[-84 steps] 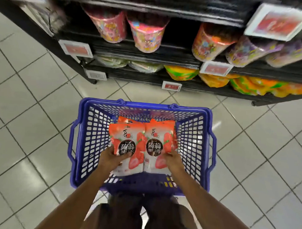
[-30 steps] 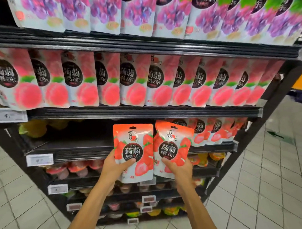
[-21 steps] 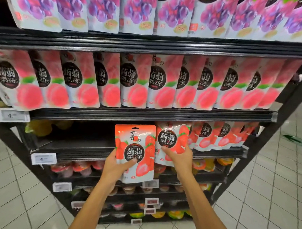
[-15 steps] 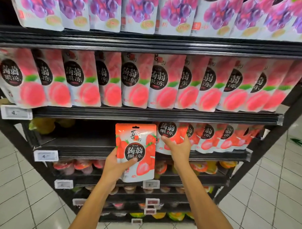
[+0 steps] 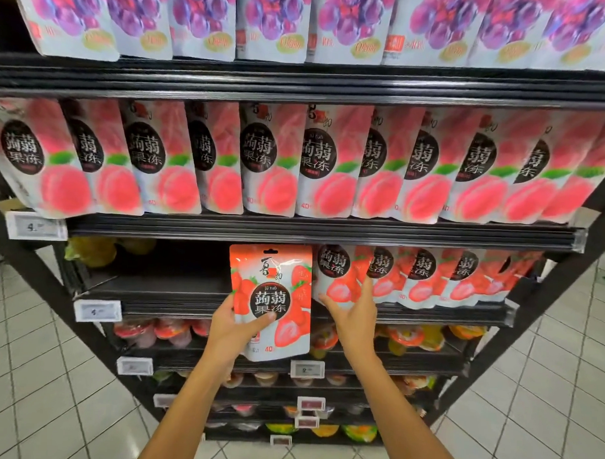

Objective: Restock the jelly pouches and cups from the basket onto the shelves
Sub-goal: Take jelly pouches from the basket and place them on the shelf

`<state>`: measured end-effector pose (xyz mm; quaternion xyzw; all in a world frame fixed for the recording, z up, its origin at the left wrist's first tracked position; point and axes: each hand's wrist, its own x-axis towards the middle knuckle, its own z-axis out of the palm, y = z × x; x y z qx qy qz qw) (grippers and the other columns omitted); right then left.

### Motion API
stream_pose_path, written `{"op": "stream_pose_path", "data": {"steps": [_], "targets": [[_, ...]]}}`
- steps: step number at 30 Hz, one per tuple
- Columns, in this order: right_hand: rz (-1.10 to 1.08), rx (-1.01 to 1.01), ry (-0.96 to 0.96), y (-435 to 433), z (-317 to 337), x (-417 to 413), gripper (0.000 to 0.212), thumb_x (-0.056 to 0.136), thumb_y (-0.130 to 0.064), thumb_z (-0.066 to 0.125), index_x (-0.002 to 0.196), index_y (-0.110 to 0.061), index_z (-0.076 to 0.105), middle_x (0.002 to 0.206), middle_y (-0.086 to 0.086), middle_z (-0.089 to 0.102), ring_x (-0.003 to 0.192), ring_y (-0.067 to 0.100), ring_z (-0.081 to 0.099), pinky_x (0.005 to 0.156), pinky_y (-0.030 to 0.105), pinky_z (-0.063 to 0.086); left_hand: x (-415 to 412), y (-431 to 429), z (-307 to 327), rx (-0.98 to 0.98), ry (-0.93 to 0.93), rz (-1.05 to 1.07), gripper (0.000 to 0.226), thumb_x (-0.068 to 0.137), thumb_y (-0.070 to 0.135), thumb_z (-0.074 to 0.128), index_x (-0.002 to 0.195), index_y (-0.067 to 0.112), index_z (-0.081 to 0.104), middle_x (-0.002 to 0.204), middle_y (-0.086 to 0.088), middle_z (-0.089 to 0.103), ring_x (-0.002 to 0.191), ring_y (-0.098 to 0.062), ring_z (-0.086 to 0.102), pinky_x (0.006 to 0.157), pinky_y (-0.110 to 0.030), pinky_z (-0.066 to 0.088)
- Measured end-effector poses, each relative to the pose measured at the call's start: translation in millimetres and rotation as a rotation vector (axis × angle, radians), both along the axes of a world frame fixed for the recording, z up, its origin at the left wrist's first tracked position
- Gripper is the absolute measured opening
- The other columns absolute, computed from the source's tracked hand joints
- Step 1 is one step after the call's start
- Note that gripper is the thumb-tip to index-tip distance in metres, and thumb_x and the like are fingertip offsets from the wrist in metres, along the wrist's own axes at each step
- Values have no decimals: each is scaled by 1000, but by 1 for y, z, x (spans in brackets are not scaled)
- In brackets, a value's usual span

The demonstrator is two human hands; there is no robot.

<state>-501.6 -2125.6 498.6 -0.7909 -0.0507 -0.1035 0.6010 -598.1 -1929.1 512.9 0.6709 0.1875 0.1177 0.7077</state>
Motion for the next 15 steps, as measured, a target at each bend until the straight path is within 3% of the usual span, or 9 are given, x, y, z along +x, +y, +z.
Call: {"op": "stream_pose_path", "data": {"steps": [4,8,12,15], "targets": [[-153,-148,-84,-7,-13,-7,69,79,-30,81,138,-17,49,129,5,59,120,23,54,97,40,49,3,-5,-3,-9,23,7,47,70,11,86,110,24,65,101,2,76,92,-15,73,68,-30,59],[-275,-249,-91,-5,-12,-5,64,75,-29,84,133,-24,56,105,5,62,93,21,61,68,27,43,5,-10,-5,3,32,-1,46,69,10,86,107,25,65,98,4,76,90,-13,73,64,-27,59],[-330,-281,-111,-2,-11,1,59,73,-24,86,127,-26,61,97,4,62,63,2,48,59,25,37,5,-10,-6,3,44,-1,47,69,12,87,108,25,64,99,4,76,90,-13,73,65,-29,60],[-359,-322,-119,0,-11,3,56,71,-29,86,122,-26,63,95,2,64,66,6,45,54,24,35,5,-10,-7,1,43,-8,47,69,10,87,108,25,64,99,3,76,89,-15,74,66,-31,60]]}}
